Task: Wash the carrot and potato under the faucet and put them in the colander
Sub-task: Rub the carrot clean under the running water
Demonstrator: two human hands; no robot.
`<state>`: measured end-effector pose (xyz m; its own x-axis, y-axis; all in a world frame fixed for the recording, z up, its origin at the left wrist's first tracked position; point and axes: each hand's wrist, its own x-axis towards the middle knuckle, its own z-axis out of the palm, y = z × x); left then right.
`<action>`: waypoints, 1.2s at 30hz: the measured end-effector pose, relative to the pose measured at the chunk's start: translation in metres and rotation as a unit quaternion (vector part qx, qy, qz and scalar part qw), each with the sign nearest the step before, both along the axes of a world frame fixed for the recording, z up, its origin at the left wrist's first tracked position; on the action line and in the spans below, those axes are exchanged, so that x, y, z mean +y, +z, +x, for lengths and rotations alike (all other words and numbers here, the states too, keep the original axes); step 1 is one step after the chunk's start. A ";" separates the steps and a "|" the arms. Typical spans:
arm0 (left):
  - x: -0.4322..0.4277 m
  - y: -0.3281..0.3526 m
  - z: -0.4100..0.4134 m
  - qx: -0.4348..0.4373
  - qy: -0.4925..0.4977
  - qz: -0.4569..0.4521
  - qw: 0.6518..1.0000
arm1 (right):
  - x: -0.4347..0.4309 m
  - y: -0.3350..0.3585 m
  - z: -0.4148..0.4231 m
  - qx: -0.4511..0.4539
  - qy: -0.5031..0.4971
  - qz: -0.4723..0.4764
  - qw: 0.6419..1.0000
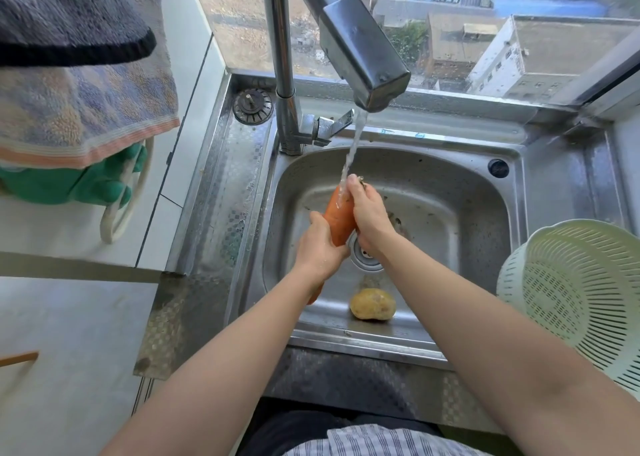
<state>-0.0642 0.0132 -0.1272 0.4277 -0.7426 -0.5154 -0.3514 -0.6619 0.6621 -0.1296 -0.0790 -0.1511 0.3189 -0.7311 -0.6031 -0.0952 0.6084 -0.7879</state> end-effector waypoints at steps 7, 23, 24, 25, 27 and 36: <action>0.004 -0.004 0.003 0.017 0.008 0.013 1.000 | 0.006 -0.004 -0.005 -0.066 0.028 0.029 0.997; 0.003 -0.006 0.004 0.049 0.014 0.001 0.999 | 0.004 -0.002 -0.011 -0.103 0.029 0.040 0.993; 0.003 -0.006 0.001 0.051 0.013 0.001 0.999 | 0.005 -0.001 -0.008 -0.064 0.017 0.028 0.997; 0.002 -0.006 -0.001 0.054 0.015 0.000 0.998 | 0.006 0.000 -0.006 -0.033 0.007 0.021 0.999; 0.002 -0.006 0.000 0.070 0.029 0.001 0.997 | 0.003 -0.004 -0.007 -0.040 0.028 0.034 0.998; 0.006 -0.007 0.002 0.116 0.055 0.000 0.992 | 0.005 -0.001 -0.001 -0.011 0.052 0.008 0.999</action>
<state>-0.0626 0.0188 -0.1340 0.3763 -0.6980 -0.6093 -0.1161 -0.6880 0.7164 -0.1311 -0.0736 -0.1525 0.4058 -0.6844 -0.6057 -0.1407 0.6080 -0.7814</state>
